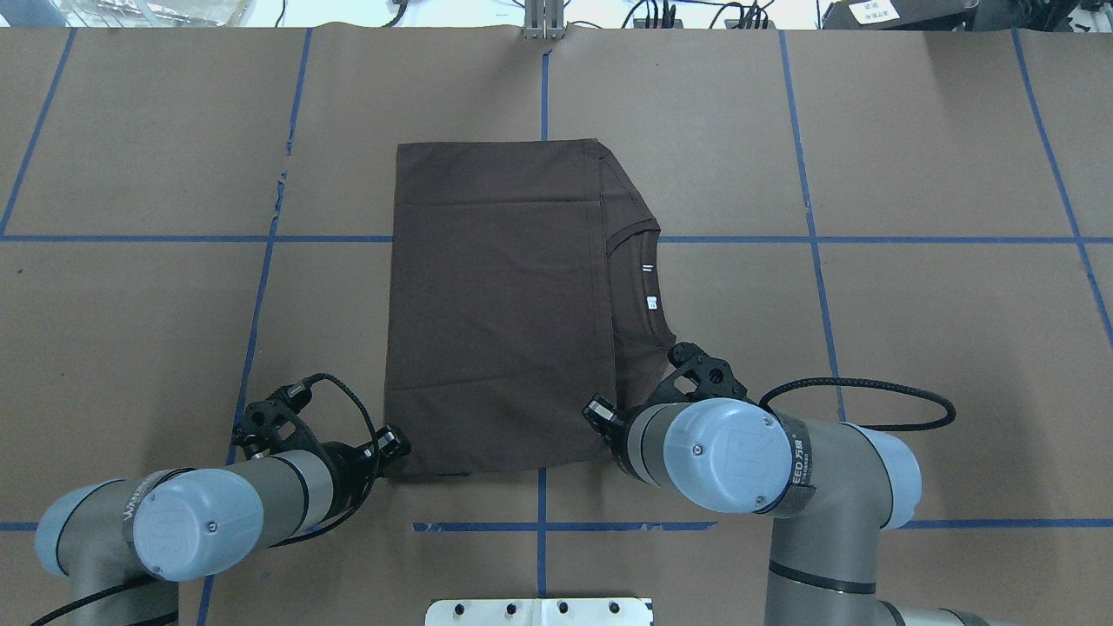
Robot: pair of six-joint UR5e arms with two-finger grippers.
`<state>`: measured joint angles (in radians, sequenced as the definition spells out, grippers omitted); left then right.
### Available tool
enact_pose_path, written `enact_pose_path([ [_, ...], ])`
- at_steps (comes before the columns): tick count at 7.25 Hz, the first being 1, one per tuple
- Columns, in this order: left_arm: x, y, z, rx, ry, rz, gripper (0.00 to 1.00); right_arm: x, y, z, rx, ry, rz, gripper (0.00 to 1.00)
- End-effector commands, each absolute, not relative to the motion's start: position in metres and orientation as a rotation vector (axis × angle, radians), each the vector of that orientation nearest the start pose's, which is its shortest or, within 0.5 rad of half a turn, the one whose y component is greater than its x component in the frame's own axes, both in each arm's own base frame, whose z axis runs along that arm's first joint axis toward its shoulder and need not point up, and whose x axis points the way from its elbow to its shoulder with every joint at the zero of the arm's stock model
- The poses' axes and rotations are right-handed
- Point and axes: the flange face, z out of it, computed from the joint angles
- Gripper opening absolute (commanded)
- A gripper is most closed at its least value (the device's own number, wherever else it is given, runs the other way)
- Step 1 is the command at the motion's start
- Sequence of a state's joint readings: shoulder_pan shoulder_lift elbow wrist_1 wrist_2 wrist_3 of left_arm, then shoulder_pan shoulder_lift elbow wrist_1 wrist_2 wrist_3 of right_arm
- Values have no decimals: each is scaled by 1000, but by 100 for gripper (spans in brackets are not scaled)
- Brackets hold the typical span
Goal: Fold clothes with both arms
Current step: 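Grasp the shirt's near edge with both grippers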
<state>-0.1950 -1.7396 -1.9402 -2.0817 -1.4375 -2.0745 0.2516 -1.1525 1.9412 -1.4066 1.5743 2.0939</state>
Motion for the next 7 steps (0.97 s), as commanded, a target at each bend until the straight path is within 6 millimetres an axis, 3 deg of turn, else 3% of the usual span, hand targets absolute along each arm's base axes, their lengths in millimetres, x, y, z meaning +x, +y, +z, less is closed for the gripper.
enact_pose_path([
  [1,510,-249,350,-41,1063,-702,54,-537,-275,249,-136,-966,712,0],
  [3,514,-247,352,-43,1058,-698,49,-537,-274,248,-137,-967,710,0],
  [4,514,-247,352,-44,1058,-699,39,-537,-274,249,-137,-965,710,0],
  [5,514,-247,350,-53,1062,-714,4,-537,-274,249,-136,-966,711,0],
  [7,513,-247,340,-59,1081,-714,0,-538,-274,249,-136,-965,710,0],
])
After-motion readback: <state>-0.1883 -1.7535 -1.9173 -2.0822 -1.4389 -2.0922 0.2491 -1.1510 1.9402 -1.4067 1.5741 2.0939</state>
